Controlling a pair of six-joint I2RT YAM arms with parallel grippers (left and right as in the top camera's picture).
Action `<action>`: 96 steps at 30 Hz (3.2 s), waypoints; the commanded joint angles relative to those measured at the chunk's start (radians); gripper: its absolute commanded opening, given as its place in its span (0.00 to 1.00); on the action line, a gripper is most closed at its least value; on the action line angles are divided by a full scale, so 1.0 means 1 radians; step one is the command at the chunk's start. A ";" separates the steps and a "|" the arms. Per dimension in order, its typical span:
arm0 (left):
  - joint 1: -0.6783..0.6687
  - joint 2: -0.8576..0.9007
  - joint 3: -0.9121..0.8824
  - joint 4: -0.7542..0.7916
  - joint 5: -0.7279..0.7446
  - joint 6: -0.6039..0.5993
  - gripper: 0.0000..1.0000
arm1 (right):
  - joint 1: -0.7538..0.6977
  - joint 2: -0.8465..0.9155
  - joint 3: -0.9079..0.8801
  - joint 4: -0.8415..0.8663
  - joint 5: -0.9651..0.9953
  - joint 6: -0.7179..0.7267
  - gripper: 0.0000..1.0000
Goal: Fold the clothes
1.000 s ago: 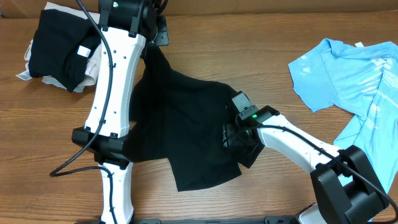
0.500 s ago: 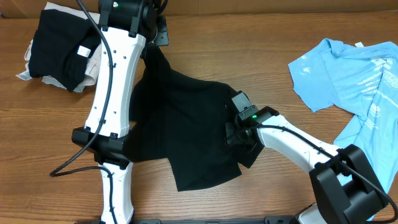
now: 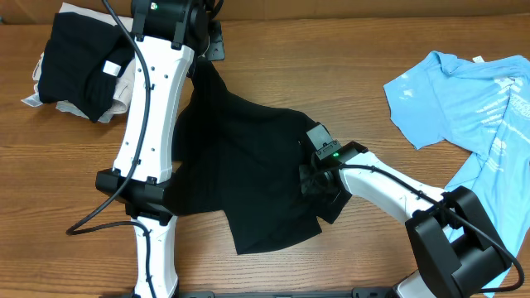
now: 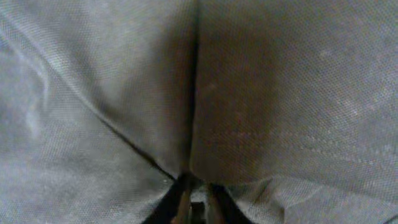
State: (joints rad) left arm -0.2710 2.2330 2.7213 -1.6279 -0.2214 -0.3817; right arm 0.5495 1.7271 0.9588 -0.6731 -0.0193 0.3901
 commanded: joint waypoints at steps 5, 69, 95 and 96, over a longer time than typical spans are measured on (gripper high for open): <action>0.002 0.004 0.002 0.003 -0.014 0.019 0.04 | -0.018 -0.001 0.008 -0.014 0.011 0.006 0.04; 0.094 -0.854 0.200 0.000 -0.110 0.098 0.04 | -0.723 -0.525 1.626 -1.021 -0.185 -0.233 0.04; 0.114 -0.332 -0.248 0.070 -0.189 0.127 0.04 | -0.721 -0.175 0.865 -0.721 -0.185 -0.317 0.04; 0.116 -0.282 -0.248 0.102 -0.190 0.141 0.04 | -0.721 -0.127 0.865 -0.689 -0.185 -0.317 0.04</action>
State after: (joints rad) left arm -0.1780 1.8748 2.4722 -1.5673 -0.3565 -0.2794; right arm -0.1638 1.5211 1.8297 -1.4025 -0.2214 0.0925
